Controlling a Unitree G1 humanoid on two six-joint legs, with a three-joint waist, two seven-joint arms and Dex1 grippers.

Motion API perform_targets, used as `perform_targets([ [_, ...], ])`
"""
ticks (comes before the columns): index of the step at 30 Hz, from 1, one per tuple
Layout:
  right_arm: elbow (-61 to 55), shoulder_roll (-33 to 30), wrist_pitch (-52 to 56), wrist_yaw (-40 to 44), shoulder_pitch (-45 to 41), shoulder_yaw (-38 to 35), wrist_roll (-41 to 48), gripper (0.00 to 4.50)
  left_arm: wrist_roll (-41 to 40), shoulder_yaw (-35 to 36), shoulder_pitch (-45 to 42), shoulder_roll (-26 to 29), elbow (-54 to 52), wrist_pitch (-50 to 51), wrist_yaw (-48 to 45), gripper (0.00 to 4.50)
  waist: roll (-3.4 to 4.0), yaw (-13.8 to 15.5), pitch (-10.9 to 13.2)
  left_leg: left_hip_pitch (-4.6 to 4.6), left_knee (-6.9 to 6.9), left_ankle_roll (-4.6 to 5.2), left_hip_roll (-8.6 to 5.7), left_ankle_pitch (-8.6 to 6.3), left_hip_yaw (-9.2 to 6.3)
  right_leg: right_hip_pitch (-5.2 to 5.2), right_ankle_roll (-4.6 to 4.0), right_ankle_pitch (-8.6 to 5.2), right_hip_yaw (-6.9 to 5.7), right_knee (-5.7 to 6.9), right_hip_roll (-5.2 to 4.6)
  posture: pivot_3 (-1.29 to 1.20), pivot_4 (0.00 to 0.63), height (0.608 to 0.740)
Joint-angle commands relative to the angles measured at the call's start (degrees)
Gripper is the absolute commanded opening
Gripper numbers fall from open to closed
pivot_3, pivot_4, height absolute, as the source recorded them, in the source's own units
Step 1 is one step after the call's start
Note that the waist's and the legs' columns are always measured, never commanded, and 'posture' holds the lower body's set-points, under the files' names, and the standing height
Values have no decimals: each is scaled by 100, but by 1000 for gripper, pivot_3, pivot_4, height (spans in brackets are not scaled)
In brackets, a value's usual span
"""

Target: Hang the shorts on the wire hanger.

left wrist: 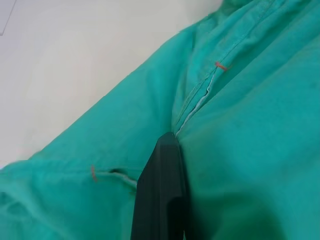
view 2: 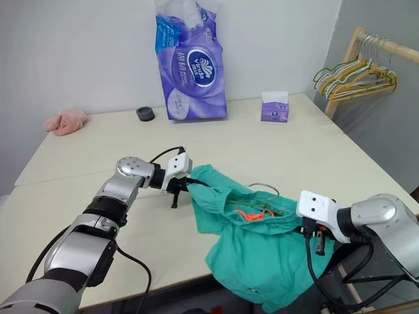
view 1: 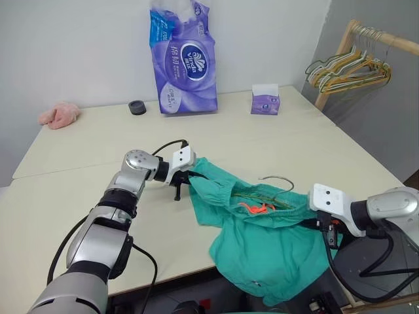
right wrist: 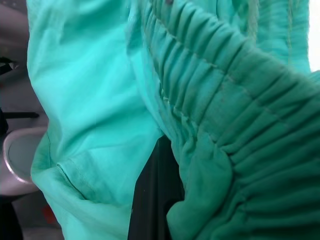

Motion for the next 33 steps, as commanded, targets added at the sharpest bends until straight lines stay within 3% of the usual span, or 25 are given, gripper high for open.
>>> perform_targets([
  [1, -118, -139, -122, 40, 75, -341, 79, 0, 17, 155, -158, 66, -85, -117, 77, 17, 0, 4, 0, 0, 0, 0, 0, 0, 0, 0, 0, 0, 0, 0, 0, -286, 23, 740],
  [16, 71, 17, 37, 1, -333, -331, 335, 0, -287, 303, 394, -178, -835, 84, 199, 17, 0, 2, 0, 0, 0, 0, 0, 0, 0, 0, 0, 0, 1, 0, -1, -275, 20, 740],
  [19, 86, 37, 37, -20, -388, -281, 352, 0, -357, 311, 511, -96, -1084, 235, 67, 616, -1, 7, 0, 0, 0, 0, 1, 0, -1, 0, 0, 0, 0, 1, -1, -271, 19, 740],
  [26, 244, 57, 62, -71, -418, -382, 413, 0, -126, 463, 551, 149, -1015, -123, 653, 2611, 0, 11, 0, 1, 0, 0, 0, 0, 0, 1, 0, 0, 1, 1, -1, -268, 21, 740],
  [33, 330, 449, 1040, -498, -95, -1056, 1004, 0, -253, 941, 130, 329, -667, -85, 1413, 2611, -3, 40, 0, -2, 0, 0, 0, 0, -2, 1, -1, 0, -1, 1, -2, -265, 29, 740],
])
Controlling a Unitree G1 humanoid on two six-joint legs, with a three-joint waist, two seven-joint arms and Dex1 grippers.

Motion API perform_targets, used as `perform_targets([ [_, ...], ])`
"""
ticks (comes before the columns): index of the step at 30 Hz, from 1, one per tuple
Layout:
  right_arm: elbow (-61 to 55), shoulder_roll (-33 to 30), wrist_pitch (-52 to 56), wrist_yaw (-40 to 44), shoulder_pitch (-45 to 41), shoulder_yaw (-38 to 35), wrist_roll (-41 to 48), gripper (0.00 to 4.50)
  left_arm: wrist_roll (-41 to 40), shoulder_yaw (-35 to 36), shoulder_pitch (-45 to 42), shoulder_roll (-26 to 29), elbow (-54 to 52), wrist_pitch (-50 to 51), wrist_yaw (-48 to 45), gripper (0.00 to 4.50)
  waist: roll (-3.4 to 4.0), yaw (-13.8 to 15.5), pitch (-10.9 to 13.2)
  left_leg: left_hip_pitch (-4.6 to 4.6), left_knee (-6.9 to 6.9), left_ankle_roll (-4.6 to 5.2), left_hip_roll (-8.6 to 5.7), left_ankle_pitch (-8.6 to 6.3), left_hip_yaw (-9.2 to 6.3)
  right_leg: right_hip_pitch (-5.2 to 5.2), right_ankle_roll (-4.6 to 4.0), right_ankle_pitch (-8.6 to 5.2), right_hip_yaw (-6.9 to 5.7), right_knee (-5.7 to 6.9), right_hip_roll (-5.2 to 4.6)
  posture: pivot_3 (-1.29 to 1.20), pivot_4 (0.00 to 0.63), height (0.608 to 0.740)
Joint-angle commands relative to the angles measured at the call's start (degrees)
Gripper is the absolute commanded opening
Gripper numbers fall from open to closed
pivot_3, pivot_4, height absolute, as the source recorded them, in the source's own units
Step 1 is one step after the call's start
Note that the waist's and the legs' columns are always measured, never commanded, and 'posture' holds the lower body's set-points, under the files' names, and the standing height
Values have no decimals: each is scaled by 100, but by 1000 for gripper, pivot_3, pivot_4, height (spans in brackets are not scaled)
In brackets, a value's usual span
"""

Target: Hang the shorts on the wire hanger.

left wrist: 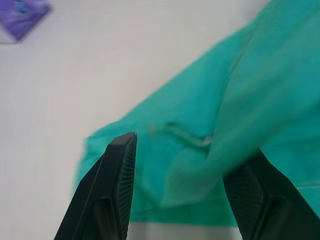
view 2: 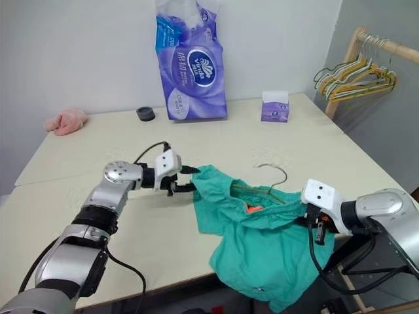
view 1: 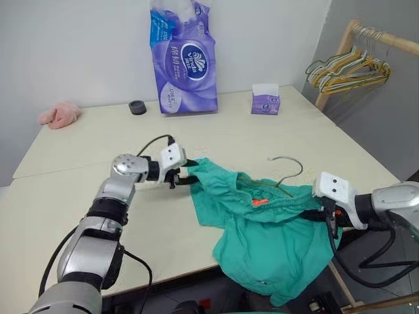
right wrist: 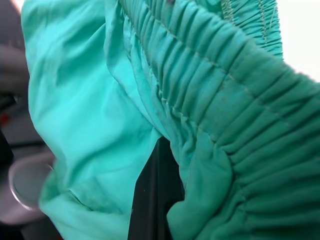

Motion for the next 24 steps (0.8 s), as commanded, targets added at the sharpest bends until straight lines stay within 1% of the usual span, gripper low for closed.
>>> perform_targets([
  [1, -61, 220, 676, -357, 238, -646, 382, 0, -419, 370, -182, -2, -474, 475, 75, 2611, -1, 34, -1, -1, 1, 0, -1, 0, 1, 0, 0, 0, 0, 0, -2, -265, 29, 740],
  [3, -165, 477, 1247, -634, 508, -1030, 621, 0, -768, 421, 59, -99, -1248, 1183, -64, 2611, -1, 68, -1, -1, 1, 0, -2, 0, 0, 0, 0, 0, 0, 1, -4, -274, 35, 740],
  [6, -452, 919, 2121, -1110, 821, -1586, 853, 0, -1186, 229, 525, -241, -2668, 2144, -142, 2611, 2, 99, -2, -2, 1, 0, -1, -1, 0, -1, 0, 0, 2, 4, -5, -285, 40, 740],
  [9, -763, 1367, 2931, -1482, 840, -2114, 1052, 0, -1597, 73, 775, -348, -3736, 2957, -218, 2611, 5, 90, 1, 0, 3, 0, -2, 0, 3, -2, 0, 0, 6, 14, -5, -302, 46, 740],
  [11, -994, 1757, 3561, -1679, 756, -2641, 1106, 0, -1967, -41, 814, -397, -4279, 3394, -438, 2611, 5, 87, 1, 1, 3, 0, -2, 0, 3, -2, 0, 0, 6, 15, -5, -329, 56, 740],
  [14, -1272, 2042, 3846, -1915, 875, -3208, 1197, 0, -2262, -195, 757, -374, -4602, 3731, -775, 2611, 24, 65, 3, 4, 2, 1, -2, -1, 5, 1, 1, -1, 6, 14, -4, -351, 64, 740],
  [18, -1320, 2329, 3851, -2429, 1115, -3866, 1528, 0, -2127, -541, 690, -390, -4658, 3539, -1066, 2611, 34, -2, 10, 6, 0, 1, -3, -1, 5, 6, 2, -2, 5, 10, 1, -380, 75, 740],
  [20, -1225, 2387, 3851, -2795, 1141, -4241, 1723, 0, -2011, -720, 645, -482, -4630, 3355, -1114, 2611, 44, -60, 27, 7, 0, 2, -3, -1, 8, 8, 2, -3, 8, 10, 3, -408, 93, 740],
  [23, -860, 2305, 3851, -3516, 1114, -4977, 2113, 0, -1934, -950, 494, -805, -4566, 3202, -1043, 2611, 69, -118, 72, 8, 1, 6, -5, -2, 14, 12, 4, -4, 15, 6, 5, -432, 109, 740],
  [24, -590, 2090, 3851, -3764, 1092, -5237, 2309, 0, -1890, -1025, 411, -947, -4513, 3148, -999, 2611, 73, -136, 88, 8, 1, 9, -6, -4, 15, 16, 5, -5, 16, 5, 6, -444, 117, 740],
])
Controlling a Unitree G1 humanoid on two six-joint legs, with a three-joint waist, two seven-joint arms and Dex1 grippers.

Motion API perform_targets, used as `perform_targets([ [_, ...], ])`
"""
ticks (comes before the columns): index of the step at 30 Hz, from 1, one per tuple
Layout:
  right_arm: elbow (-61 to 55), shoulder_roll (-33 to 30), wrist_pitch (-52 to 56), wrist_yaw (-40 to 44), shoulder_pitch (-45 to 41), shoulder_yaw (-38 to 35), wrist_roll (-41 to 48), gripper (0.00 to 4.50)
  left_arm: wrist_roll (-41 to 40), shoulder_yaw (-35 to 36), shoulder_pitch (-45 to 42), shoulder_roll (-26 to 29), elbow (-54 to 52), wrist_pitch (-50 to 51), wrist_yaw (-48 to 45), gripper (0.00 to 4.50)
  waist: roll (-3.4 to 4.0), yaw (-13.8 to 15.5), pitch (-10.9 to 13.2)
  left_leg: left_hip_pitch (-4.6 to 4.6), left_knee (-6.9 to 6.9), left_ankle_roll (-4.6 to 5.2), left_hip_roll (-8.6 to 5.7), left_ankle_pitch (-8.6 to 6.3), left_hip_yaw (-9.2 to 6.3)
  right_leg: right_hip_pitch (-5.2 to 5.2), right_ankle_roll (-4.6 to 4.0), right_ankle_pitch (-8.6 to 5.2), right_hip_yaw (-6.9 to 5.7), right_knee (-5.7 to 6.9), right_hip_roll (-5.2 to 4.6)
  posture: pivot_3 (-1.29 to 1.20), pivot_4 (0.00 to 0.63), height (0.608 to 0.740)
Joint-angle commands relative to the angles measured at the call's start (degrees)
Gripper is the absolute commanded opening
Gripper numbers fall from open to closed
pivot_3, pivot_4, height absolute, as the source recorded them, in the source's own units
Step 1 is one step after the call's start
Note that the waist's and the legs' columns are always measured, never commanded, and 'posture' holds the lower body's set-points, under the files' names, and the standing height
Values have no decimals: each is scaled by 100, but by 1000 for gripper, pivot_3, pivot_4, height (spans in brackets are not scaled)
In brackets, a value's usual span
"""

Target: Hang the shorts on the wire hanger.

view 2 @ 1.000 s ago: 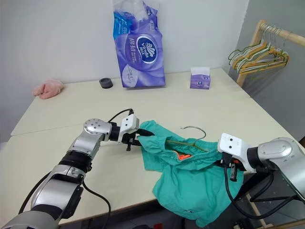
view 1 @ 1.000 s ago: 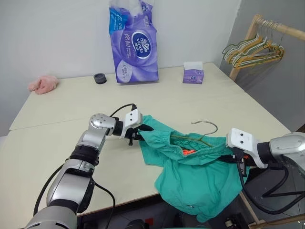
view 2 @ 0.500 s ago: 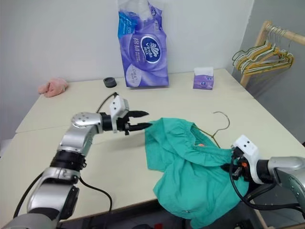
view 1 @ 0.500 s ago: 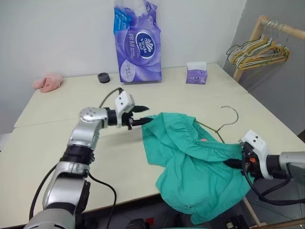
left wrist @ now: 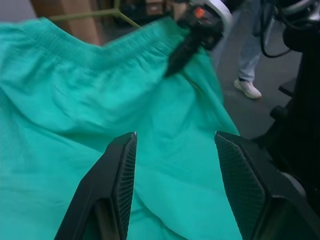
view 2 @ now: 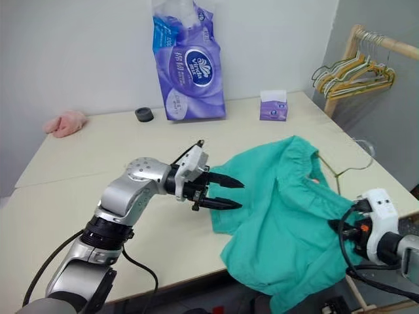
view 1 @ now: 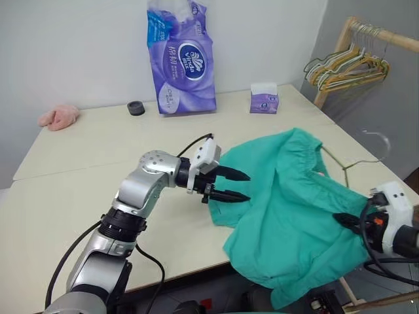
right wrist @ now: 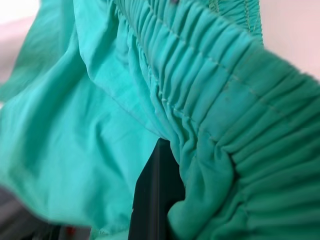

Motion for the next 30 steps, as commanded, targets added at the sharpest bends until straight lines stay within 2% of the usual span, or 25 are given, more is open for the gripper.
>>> perform_targets([
  [1, 600, -498, 44, -856, -113, -976, 675, 0, 116, -209, -364, -356, 9, -260, 95, 2611, 19, -49, 44, -1, 0, 1, -2, 0, 1, 0, 0, 0, 1, 0, 0, -448, 121, 740],
  [3, 1070, -920, 44, -1361, -166, -1277, 1195, 0, 169, -288, -440, -527, 50, -371, 109, 2611, 37, -144, 92, -1, 2, 12, -8, -3, 14, 3, 2, -1, 13, -3, 0, -457, 128, 740],
  [7, 2189, -1842, 44, -2496, -429, -1607, 2212, 0, 161, -352, -581, -905, 96, -551, 184, 2611, 14, -376, 181, 9, -13, 31, 7, -14, 74, 8, 13, -14, 78, 0, 37, -469, 142, 740],
  [10, 3036, -2502, 44, -3189, -838, -1624, 2297, 0, 288, -331, -799, -1289, 217, -810, 510, 2611, 29, -491, 262, 73, -19, 68, 7, -35, 120, 64, 36, -37, 113, -15, 54, -461, 150, 740],
  [15, 4061, -3205, 44, -3779, -1667, -1310, 1826, 0, 616, -166, -1167, -1902, 485, -1200, 1437, 2611, 40, -655, 329, 76, -19, 94, 4, -51, 159, 84, 98, -44, 155, -78, 55, -451, 157, 740],
  [21, 5358, -3852, -179, -3461, -2856, -418, 725, 0, 769, -336, -1198, -2132, 283, -1357, 1716, 2611, 41, -737, 398, 90, -18, 117, -1, -64, 221, 81, 137, -33, 225, -89, 52, -430, 169, 740],
  [25, 6654, -4408, -1053, -2776, -3566, 769, 10, 0, 836, -322, -1395, -2392, 361, -1406, 2029, 2611, 58, -746, 483, 108, -19, 129, -1, -71, 264, 81, 155, -29, 262, -91, 54, -425, 170, 740],
  [30, 8070, -4773, -2048, -1667, -4470, 2329, -963, 0, 778, -194, -1707, -2791, 535, -1310, 2455, 2611, 56, -744, 555, 122, -21, 143, -2, -80, 305, 79, 171, -26, 297, -93, 53, -379, 182, 740],
])
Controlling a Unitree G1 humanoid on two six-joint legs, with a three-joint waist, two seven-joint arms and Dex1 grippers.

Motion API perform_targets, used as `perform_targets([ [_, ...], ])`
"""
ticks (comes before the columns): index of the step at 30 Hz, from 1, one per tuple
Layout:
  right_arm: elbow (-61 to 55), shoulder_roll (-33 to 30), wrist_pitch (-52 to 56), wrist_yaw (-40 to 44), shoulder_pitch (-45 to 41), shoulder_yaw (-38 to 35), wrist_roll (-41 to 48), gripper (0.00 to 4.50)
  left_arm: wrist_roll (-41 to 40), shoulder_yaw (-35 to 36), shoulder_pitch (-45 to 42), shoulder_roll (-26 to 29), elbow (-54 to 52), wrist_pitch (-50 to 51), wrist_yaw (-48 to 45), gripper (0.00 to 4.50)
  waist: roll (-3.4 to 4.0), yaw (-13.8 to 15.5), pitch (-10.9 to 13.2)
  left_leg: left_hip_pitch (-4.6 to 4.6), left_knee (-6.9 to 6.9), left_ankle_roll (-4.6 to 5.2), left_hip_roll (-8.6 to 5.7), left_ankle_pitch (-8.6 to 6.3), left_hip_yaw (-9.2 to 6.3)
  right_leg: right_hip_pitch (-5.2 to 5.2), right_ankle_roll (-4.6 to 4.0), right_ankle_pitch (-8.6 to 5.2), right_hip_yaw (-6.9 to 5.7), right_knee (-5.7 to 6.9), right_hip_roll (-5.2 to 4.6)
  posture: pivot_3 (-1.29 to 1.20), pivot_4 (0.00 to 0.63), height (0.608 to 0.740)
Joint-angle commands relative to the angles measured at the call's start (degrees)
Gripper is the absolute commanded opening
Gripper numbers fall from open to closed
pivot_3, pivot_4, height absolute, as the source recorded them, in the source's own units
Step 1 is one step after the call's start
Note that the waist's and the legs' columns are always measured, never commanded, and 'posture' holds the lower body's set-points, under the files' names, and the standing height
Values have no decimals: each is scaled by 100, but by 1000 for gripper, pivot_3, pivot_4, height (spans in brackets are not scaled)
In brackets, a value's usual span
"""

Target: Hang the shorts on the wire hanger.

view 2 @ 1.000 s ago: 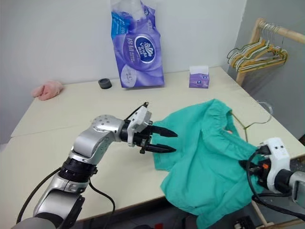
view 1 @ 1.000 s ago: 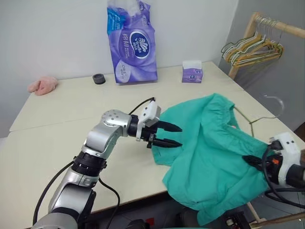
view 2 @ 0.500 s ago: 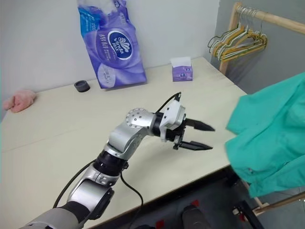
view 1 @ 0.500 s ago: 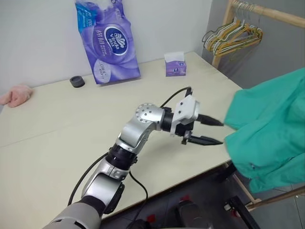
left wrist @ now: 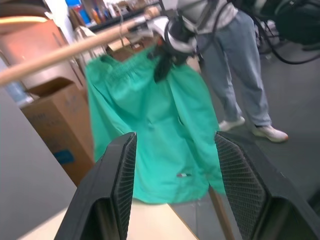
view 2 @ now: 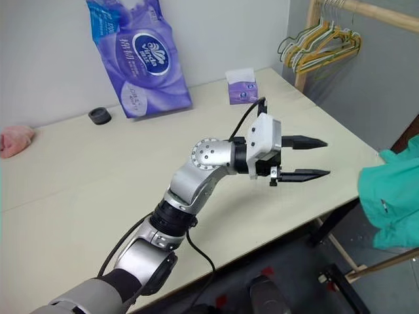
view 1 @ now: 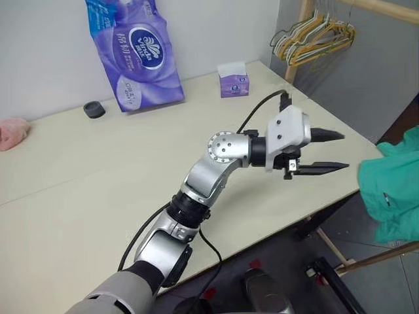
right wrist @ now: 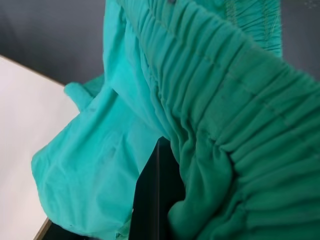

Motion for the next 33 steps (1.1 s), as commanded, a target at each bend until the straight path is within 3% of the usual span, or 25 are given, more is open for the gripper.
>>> perform_targets([
  [1, 872, -326, -943, 839, -626, 935, -810, 0, -106, 188, -335, -302, 23, 78, 341, 2611, 1, 6, 10, 0, -1, 1, 0, 0, 1, -1, 1, 0, 1, -1, 0, -379, 182, 740],
  [8, 2127, -201, -1650, 1957, -1654, 2052, -1985, 0, -330, 206, -443, -309, -49, 455, 214, 2611, 24, 12, 47, 22, -14, 1, 0, -3, 18, 0, 7, -5, 21, 9, 0, -323, 175, 740],
  [26, 2726, 149, -2071, 2731, -2167, 2141, -3093, 0, -447, 191, -532, -264, -103, 586, 127, 2611, 19, 57, 51, 32, -11, 0, 0, -4, 46, 1, 24, 5, 59, 10, -3, -302, 161, 740],
  [33, 2664, 158, -2032, 2757, -2264, 2019, -3203, 2084, -424, 203, -552, -280, -65, 552, 110, 2657, 19, 54, 51, 35, -11, 0, 0, -4, 55, 0, 27, 6, 68, 11, -3, -306, 160, 740],
])
